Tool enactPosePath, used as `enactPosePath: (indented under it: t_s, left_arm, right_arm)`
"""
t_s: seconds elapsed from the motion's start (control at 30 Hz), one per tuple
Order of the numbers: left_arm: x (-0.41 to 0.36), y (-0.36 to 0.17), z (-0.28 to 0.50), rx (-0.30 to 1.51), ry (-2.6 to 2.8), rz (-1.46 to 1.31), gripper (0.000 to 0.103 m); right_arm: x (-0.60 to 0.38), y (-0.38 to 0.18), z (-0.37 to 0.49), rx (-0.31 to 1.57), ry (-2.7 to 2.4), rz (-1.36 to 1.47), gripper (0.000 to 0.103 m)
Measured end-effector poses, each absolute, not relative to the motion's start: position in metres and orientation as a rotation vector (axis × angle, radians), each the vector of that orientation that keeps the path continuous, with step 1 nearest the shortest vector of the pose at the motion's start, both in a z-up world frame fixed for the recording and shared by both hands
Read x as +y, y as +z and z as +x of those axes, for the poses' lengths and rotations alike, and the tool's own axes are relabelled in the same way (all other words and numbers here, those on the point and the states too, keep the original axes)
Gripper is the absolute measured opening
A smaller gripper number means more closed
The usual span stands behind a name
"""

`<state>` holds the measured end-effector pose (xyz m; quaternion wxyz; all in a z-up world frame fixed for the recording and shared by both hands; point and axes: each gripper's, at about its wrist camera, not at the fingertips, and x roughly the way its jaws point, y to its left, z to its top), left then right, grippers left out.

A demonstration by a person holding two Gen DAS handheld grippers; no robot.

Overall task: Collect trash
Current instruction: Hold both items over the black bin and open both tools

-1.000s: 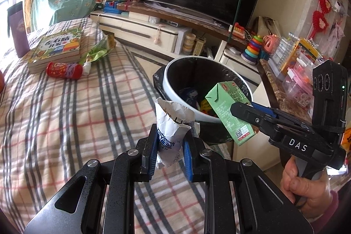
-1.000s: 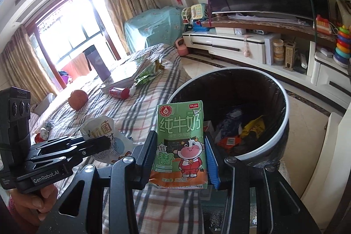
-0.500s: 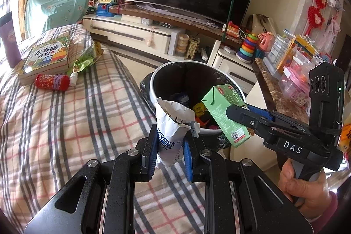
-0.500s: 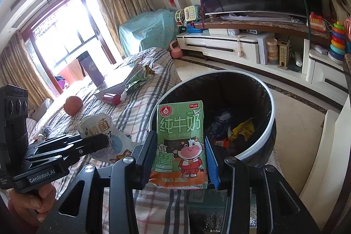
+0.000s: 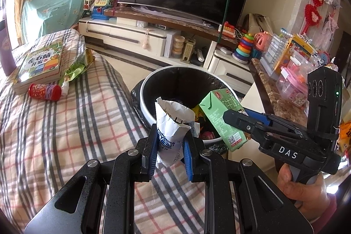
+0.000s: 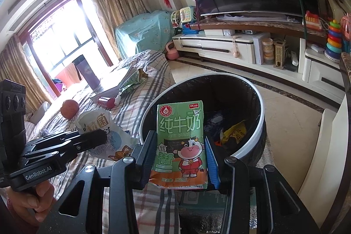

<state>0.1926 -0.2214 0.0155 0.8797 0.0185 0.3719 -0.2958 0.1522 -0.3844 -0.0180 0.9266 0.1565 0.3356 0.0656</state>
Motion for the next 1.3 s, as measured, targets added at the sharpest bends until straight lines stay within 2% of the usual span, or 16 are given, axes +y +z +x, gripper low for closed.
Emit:
enactPosePath:
  t_s: [1.3]
  left_arm:
    - [-0.252,0.024,0.215,0.759,-0.62,0.071,0.019]
  right_arm:
    - [-0.405,-0.011,0.172,0.691,0.114,0.303,0.042]
